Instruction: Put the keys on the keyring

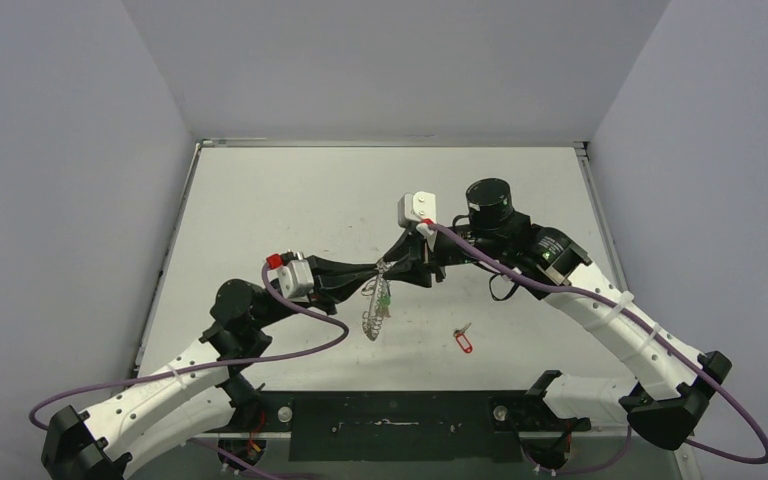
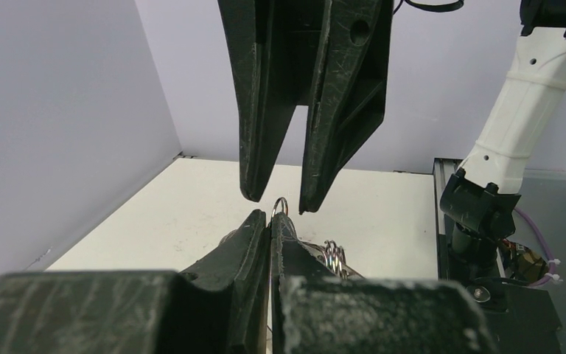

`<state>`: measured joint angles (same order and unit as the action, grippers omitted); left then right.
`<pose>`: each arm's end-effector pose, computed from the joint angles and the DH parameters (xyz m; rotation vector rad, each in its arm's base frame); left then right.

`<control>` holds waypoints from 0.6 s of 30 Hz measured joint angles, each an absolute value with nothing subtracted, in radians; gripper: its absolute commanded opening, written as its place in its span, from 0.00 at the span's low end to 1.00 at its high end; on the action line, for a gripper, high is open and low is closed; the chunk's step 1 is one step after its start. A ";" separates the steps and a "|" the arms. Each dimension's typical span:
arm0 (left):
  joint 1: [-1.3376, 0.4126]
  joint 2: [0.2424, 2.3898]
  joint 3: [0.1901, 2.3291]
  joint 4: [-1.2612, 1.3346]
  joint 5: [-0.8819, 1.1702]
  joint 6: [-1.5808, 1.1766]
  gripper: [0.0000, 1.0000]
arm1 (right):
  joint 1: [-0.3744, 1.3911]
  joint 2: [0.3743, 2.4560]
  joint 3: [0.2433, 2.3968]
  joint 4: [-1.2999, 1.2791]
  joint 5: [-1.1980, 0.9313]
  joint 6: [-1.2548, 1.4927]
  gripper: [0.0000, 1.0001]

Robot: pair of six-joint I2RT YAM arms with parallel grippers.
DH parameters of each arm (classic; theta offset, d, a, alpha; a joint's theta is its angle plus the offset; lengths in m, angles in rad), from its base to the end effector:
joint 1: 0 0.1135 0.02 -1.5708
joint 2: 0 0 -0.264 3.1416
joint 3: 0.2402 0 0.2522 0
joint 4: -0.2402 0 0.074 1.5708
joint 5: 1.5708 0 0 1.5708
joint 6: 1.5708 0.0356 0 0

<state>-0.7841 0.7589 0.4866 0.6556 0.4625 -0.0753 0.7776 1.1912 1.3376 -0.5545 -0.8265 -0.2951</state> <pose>0.1153 -0.1374 0.3267 0.8242 0.9986 -1.0163 0.1568 0.1911 0.4149 -1.4634 1.3740 1.1241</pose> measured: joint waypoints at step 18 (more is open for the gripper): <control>-0.784 0.599 0.479 0.120 0.316 0.044 0.00 | 0.752 1.029 1.085 -0.405 -0.493 -0.168 1.00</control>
<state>-0.7841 0.5995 0.4786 0.1196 0.3164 0.0441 0.7521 1.0286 1.0851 -0.4046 -0.4934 -0.1677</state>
